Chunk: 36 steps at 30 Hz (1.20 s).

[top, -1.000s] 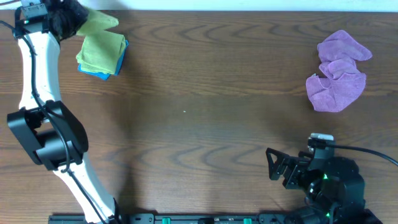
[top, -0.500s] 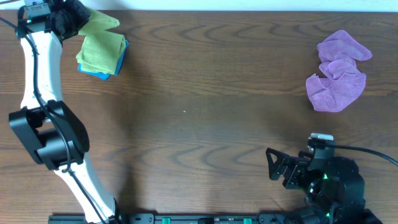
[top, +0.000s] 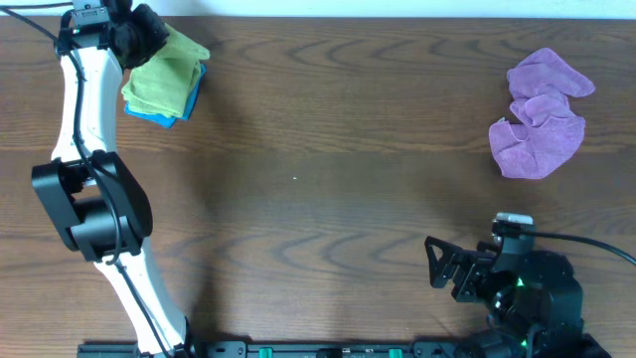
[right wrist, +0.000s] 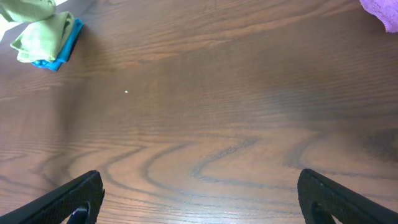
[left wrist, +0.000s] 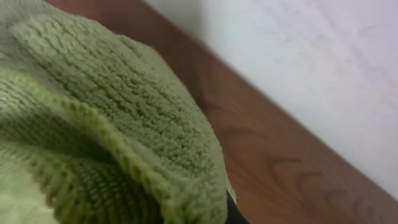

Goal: Fold the cloth
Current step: 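Lower the green square onto the stack and release the left gripper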

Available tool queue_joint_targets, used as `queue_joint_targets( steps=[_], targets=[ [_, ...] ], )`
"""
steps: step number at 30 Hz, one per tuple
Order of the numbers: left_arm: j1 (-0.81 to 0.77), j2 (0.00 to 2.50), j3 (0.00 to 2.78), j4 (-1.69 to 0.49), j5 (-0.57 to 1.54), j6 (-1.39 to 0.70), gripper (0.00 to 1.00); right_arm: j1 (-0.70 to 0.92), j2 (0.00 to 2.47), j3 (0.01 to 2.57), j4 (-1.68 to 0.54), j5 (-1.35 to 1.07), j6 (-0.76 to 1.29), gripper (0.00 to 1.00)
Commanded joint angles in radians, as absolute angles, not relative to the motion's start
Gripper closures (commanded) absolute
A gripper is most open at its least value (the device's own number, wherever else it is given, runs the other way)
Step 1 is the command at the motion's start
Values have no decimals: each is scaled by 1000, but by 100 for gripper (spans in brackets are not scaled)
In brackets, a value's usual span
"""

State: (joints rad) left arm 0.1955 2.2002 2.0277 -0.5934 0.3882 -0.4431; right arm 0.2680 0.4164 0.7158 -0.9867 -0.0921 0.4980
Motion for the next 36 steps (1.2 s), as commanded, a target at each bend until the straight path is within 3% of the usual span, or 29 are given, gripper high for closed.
queue_joint_targets(
  steps=[1, 12, 19, 36],
  targets=[
    [199, 2222, 2048, -630, 352, -410, 94, 261, 412, 709, -988, -82, 512, 1],
    [202, 2254, 2048, -776, 355, -309, 91, 261, 412, 709, -988, -82, 512, 1],
    [213, 2253, 2048, -856, 296, -272, 82, 261, 412, 709, -988, -82, 512, 1],
    [301, 2253, 2049, -907, 280, -245, 70, 261, 412, 709, -988, -82, 512, 1]
  ],
)
